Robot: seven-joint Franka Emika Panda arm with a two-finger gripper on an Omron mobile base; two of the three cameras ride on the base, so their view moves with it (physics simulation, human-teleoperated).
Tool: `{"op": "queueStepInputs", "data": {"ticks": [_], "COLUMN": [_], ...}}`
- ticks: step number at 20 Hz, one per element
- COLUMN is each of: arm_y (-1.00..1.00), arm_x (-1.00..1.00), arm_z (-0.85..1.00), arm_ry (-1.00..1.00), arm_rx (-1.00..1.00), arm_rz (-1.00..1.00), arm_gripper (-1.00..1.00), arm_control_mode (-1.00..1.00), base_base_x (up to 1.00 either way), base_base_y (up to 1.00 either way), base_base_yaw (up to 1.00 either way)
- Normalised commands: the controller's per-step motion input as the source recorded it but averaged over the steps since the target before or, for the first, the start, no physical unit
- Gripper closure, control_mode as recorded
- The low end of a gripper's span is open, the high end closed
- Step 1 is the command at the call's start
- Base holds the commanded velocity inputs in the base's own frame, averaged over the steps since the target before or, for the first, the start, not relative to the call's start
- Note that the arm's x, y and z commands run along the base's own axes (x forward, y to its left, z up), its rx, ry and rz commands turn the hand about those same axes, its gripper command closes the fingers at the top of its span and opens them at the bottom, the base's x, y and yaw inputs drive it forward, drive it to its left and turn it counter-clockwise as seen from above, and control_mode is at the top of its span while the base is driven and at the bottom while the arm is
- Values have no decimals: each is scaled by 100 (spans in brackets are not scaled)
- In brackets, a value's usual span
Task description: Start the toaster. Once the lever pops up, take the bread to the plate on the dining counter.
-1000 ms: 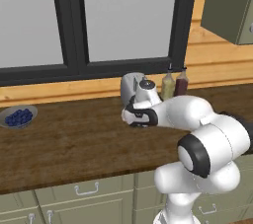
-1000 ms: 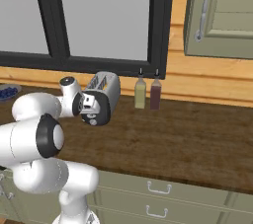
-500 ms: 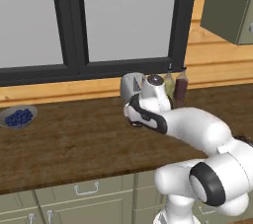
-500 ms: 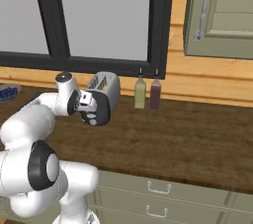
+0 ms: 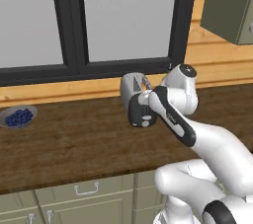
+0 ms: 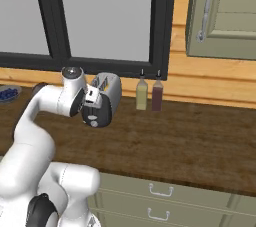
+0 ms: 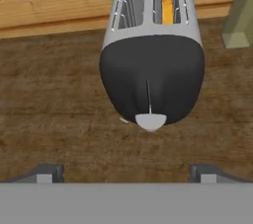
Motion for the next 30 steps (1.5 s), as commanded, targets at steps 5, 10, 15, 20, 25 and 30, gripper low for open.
{"op": "queueStepInputs", "data": {"ticks": [5, 10, 15, 20, 25, 30], "arm_y": [-18, -2, 0, 0, 0, 0], "arm_x": [0, 0, 1, 0, 0, 0], "arm_z": [100, 100, 24, 0, 0, 0], "arm_ry": [-1, -11, -1, 0, 0, 0], "arm_rx": [-2, -17, -5, 0, 0, 0], "arm_rz": [0, 0, 0, 0, 0, 0], "arm_gripper": [-100, -100, -100, -100, -100, -100], "arm_control_mode": [-100, -100, -100, -100, -100, -100], "base_base_x": [0, 0, 0, 0, 0, 0], "base_base_y": [0, 0, 0, 0, 0, 0], "base_base_yaw": [0, 0, 0, 0, 0, 0]}}
